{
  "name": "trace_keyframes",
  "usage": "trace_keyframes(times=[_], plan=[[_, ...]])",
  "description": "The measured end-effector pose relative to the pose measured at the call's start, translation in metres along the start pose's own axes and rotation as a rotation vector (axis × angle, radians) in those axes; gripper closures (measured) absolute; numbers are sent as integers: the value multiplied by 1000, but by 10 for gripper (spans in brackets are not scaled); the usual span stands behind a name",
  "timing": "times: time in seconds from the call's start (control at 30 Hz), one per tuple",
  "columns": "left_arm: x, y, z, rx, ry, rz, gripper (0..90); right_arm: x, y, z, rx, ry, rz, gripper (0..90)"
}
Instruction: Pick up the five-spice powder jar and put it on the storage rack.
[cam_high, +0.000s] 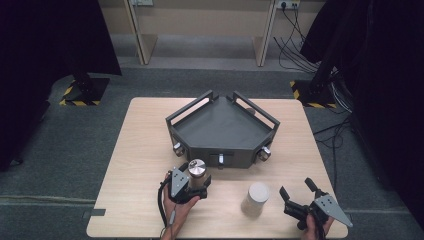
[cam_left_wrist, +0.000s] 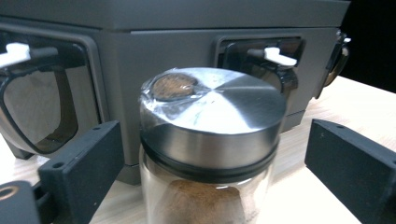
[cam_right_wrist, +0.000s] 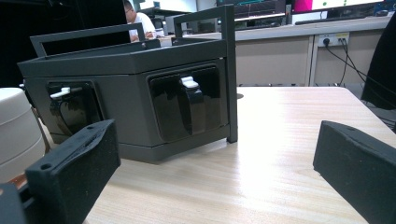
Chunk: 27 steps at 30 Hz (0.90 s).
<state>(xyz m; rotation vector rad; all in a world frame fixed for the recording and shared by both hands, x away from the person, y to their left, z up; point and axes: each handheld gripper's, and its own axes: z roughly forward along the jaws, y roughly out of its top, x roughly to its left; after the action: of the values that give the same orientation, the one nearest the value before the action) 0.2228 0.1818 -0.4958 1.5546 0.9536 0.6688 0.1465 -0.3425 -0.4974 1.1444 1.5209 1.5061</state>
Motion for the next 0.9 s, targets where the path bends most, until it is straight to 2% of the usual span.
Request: trace_keyframes(times=[0.17, 0.3, 0.67, 0.77, 0.9], plan=[[1, 2, 2, 15, 2, 9, 120, -1, 0, 0, 2, 8, -1, 11], [0, 3, 3, 29, 16, 14, 149, -1, 0, 0, 2, 9, -3, 11], [-2, 7, 8, 62, 18, 34, 238, -1, 0, 0, 2, 8, 0, 11], [-3, 7, 9, 63, 19, 38, 283, -2, 0, 0, -2, 9, -3, 11], [-1, 7, 9, 64, 19, 38, 301, -2, 0, 0, 0, 9, -4, 11]])
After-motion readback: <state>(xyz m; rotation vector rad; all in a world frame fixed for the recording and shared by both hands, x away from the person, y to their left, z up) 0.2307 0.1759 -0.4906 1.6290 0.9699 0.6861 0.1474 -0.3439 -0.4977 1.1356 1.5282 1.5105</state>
